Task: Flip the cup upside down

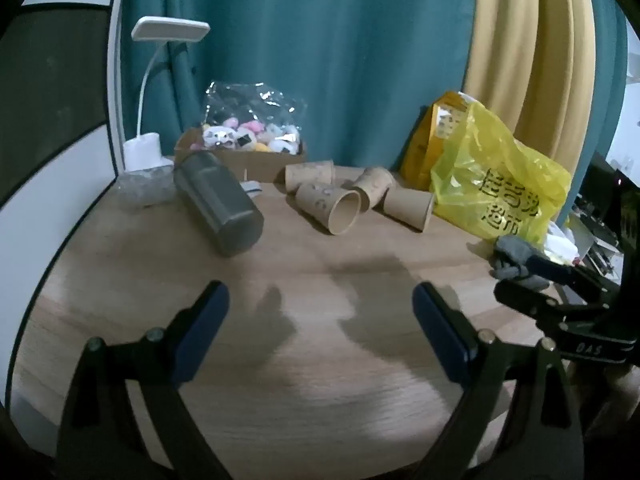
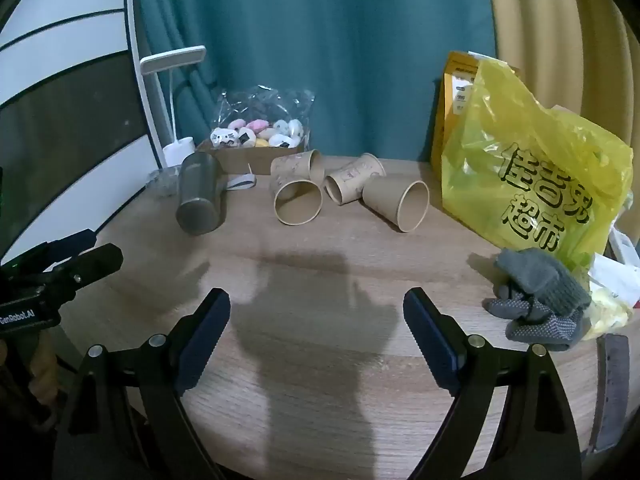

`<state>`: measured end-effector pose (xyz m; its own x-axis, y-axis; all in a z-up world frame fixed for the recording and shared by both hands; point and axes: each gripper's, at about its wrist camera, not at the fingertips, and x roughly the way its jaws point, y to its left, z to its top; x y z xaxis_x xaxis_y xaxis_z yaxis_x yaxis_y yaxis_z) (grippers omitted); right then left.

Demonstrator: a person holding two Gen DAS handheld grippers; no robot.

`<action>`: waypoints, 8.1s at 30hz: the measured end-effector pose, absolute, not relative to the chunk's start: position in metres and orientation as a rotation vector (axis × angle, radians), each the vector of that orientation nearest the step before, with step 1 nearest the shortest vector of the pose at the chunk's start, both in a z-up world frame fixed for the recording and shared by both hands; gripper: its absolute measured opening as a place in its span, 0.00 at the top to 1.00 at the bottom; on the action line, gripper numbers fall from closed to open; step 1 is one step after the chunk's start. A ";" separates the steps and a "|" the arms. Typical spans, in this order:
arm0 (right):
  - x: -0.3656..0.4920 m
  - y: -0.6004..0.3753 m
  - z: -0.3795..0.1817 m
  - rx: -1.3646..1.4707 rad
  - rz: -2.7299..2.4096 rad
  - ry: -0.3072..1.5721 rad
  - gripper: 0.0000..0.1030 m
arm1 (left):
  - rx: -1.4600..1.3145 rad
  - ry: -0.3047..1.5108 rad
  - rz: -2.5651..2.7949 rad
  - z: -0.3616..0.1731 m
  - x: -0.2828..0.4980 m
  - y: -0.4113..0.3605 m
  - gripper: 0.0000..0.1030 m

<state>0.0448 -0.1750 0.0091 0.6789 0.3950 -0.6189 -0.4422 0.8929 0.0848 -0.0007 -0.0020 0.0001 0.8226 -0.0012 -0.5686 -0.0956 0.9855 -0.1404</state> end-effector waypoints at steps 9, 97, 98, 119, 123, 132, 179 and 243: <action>0.045 -0.176 0.010 -0.091 0.457 0.684 0.12 | -0.198 0.605 0.054 0.002 -0.005 0.004 0.09; 0.053 -0.172 0.013 -0.115 0.464 0.696 0.12 | -0.131 0.620 0.096 0.002 0.000 0.012 0.09; 0.056 -0.173 0.012 -0.115 0.462 0.699 0.12 | -0.114 0.624 0.094 0.003 0.005 0.011 0.09; 0.136 -0.197 -0.008 -0.075 0.419 0.712 0.12 | 0.111 0.763 -0.189 0.010 0.211 -0.020 0.09; 0.158 -0.201 -0.006 -0.080 0.398 0.692 0.12 | 0.140 0.799 -0.225 0.005 0.245 -0.028 0.09; 0.210 -0.210 -0.006 -0.067 0.376 0.684 0.12 | 0.214 0.906 -0.283 -0.023 0.314 -0.054 0.09; 0.167 -0.239 0.007 0.010 0.311 0.647 0.12 | 0.316 0.898 -0.276 -0.002 0.230 -0.058 0.43; 0.036 -0.078 -0.061 -1.873 1.462 0.459 0.12 | -0.335 0.864 0.229 -0.072 -0.029 0.029 0.38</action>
